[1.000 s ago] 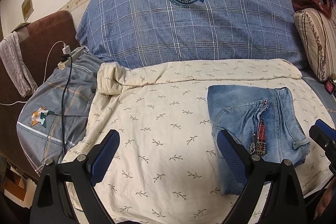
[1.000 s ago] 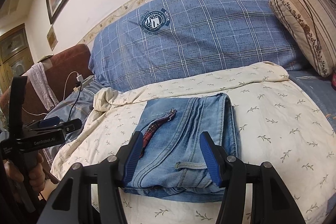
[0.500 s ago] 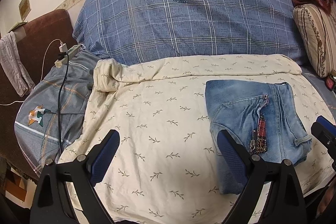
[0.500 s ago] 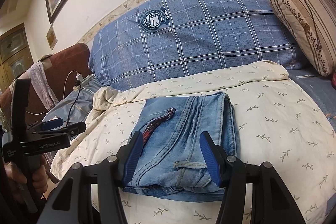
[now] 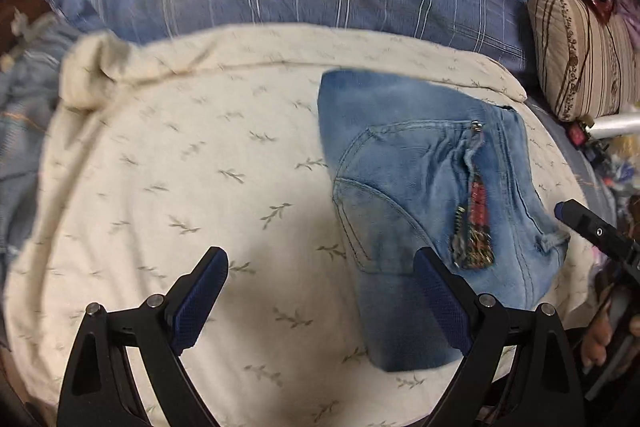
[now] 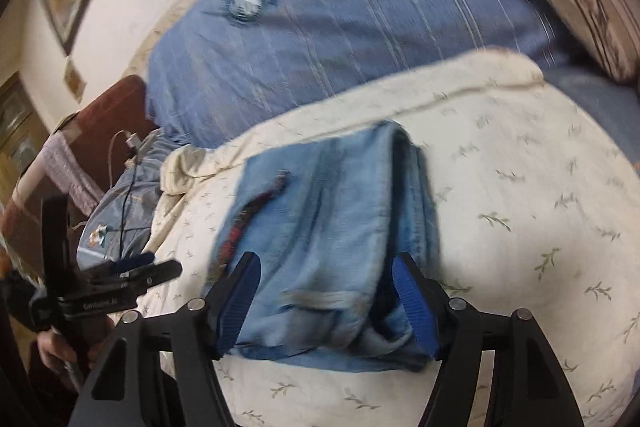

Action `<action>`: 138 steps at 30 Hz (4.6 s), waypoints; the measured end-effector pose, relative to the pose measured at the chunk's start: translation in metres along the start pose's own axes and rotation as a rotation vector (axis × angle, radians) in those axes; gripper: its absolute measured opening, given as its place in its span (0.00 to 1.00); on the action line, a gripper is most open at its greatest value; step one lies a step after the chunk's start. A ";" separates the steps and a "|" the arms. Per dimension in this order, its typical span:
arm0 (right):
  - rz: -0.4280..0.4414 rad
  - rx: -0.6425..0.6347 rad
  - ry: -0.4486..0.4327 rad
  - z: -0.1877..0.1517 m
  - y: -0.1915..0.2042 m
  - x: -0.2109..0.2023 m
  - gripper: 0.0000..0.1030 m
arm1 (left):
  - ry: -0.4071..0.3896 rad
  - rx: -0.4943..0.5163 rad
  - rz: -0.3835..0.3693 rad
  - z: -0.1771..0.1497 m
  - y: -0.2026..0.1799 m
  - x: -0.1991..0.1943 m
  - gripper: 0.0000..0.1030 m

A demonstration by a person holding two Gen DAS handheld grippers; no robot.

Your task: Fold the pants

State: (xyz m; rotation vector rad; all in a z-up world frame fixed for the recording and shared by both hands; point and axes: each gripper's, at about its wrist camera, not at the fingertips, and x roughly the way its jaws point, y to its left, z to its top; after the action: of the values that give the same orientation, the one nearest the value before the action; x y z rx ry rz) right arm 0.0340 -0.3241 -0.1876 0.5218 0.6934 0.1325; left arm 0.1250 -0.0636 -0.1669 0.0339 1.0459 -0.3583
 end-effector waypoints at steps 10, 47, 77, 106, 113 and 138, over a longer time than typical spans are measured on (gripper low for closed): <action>0.037 0.208 0.142 0.026 -0.055 0.045 0.70 | 0.069 0.003 -0.215 0.025 -0.001 0.039 0.91; 0.140 0.096 0.058 0.033 0.001 0.051 0.39 | -0.138 -0.110 -0.567 0.053 0.028 0.022 0.46; -0.074 -0.165 -0.116 0.040 0.075 0.067 0.61 | -0.377 -0.227 0.125 0.039 0.077 -0.044 0.89; -0.037 -0.355 -0.342 -0.023 0.192 -0.093 0.65 | -0.581 -0.031 0.390 -0.013 -0.004 -0.213 1.00; -0.036 -0.355 -0.351 -0.021 0.196 -0.100 0.65 | -0.578 -0.023 0.376 -0.017 -0.007 -0.219 1.00; -0.052 -0.386 -0.319 -0.027 0.205 -0.091 0.65 | -0.539 -0.025 0.366 -0.029 0.006 -0.220 1.00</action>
State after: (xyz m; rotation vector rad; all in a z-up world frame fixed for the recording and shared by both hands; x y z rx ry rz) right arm -0.0416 -0.1619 -0.0501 0.1478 0.3554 0.1265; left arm 0.0037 0.0075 0.0048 0.0989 0.4937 -0.0129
